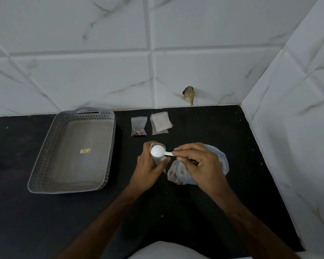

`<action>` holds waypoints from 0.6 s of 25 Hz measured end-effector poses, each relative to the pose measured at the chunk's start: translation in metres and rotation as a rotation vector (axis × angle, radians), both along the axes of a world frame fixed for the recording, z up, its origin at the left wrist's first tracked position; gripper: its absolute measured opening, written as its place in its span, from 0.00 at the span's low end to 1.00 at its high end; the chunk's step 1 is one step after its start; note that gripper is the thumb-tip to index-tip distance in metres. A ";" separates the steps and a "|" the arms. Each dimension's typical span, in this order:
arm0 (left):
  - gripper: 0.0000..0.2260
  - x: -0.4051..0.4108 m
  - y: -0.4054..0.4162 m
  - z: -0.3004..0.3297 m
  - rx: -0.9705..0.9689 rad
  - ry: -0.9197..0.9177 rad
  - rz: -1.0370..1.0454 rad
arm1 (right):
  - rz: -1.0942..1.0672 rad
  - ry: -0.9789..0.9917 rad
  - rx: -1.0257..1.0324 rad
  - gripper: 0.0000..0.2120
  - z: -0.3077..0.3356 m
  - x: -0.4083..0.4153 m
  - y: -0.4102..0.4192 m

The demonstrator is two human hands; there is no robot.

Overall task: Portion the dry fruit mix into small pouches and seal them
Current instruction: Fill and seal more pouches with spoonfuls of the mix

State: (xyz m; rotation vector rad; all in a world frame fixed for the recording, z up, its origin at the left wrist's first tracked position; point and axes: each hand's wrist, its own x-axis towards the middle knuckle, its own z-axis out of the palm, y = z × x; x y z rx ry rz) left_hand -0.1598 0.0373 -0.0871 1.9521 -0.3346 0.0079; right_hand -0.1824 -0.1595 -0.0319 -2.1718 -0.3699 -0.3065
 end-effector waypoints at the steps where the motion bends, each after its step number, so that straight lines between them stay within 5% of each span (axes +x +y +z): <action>1: 0.17 0.000 0.000 0.000 0.002 0.001 -0.003 | -0.004 -0.007 0.001 0.11 0.000 0.001 0.000; 15: 0.20 0.001 0.003 -0.006 0.077 0.101 -0.028 | -0.102 0.185 0.252 0.10 0.004 0.002 -0.003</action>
